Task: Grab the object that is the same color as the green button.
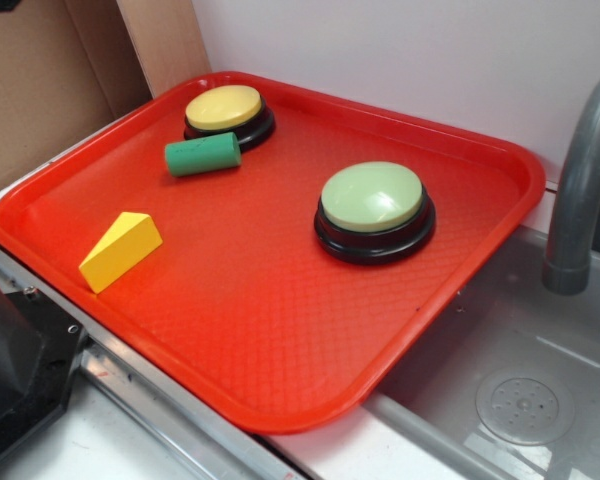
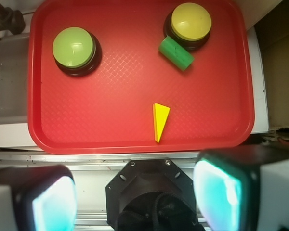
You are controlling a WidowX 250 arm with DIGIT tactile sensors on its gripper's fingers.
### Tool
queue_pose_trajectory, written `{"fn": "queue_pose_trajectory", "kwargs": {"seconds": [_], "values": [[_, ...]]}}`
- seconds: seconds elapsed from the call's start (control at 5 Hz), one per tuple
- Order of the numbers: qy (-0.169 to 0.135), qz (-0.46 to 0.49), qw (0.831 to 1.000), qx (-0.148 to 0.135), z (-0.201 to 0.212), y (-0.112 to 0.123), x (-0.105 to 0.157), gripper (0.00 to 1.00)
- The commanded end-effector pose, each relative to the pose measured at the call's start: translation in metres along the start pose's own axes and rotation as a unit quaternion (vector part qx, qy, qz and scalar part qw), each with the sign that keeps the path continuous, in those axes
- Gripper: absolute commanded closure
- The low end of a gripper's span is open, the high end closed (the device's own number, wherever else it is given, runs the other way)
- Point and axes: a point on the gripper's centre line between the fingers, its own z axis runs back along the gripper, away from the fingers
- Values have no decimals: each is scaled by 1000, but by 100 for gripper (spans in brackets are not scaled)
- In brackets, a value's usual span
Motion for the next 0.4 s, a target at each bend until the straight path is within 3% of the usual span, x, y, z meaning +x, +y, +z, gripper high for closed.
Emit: {"fn": "queue_pose_trajectory", "kwargs": {"seconds": [0.0, 0.2], "values": [[0, 0, 1000, 0, 0, 0, 0, 0], [3, -70, 997, 19, -22, 12, 20, 0]]}}
